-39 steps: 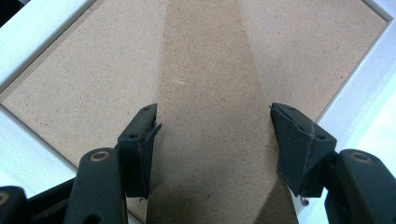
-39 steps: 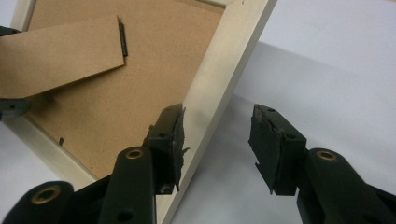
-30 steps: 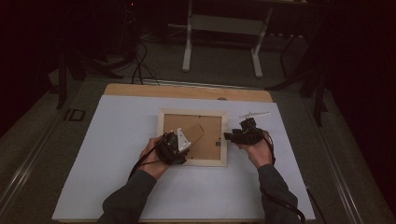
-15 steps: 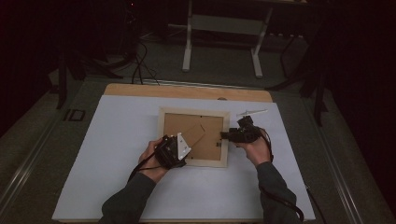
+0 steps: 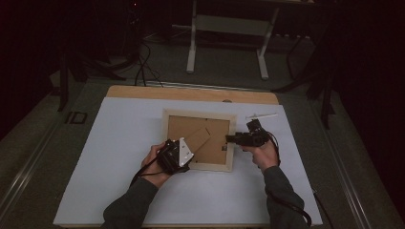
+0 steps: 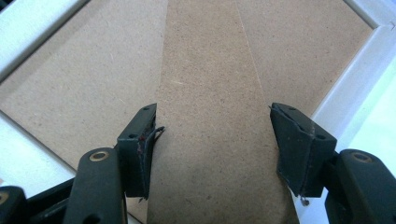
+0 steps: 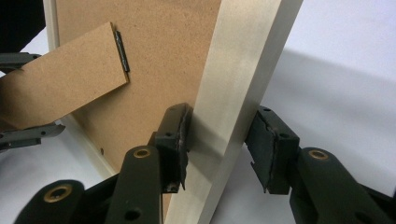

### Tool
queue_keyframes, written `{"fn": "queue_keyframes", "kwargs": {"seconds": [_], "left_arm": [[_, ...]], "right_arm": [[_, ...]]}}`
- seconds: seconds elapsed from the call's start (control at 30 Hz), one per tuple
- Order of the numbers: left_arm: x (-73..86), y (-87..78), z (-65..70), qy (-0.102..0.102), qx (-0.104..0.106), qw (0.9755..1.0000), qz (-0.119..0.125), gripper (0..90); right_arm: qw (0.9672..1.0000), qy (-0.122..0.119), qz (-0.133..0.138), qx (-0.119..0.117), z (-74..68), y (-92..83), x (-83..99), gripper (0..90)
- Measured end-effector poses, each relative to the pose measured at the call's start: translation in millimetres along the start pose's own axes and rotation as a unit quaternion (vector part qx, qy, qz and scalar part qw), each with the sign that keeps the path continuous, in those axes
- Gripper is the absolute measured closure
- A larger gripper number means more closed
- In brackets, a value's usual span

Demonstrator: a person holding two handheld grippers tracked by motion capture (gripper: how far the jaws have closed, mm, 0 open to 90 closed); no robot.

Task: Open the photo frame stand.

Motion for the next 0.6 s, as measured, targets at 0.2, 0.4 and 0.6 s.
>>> {"fn": "queue_keyframes", "kwargs": {"seconds": [0.2, 0.4, 0.6], "left_arm": [[-0.3, -1.3, -2.5, -0.011, 0.018, 0.9998, 0.000, 37.8], [-1.4, -6.8, -12.1, -0.042, 0.057, 0.9975, 0.001, 37.6], [-2.7, -9.7, -24.7, -0.096, 0.117, 0.9884, -0.013, 37.3]], "right_arm": [[1.0000, -0.001, 0.005, 0.006, -2.5, -1.0, 1.0, 58.8], [0.9999, -0.004, 0.009, 0.011, -4.0, -1.1, 1.4, 58.9], [0.9998, -0.009, 0.010, 0.017, -5.9, -2.2, 1.6, 58.8]]}}
Point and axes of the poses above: each handheld gripper's, and its own axes: y roughly forward along the jaws, x roughly out of its underside, z roughly to its right, the point moved 1 cm from there along y, roughly forward along the jaws, and after that the axes turned 14 degrees about -y, right-handed, at the moved point
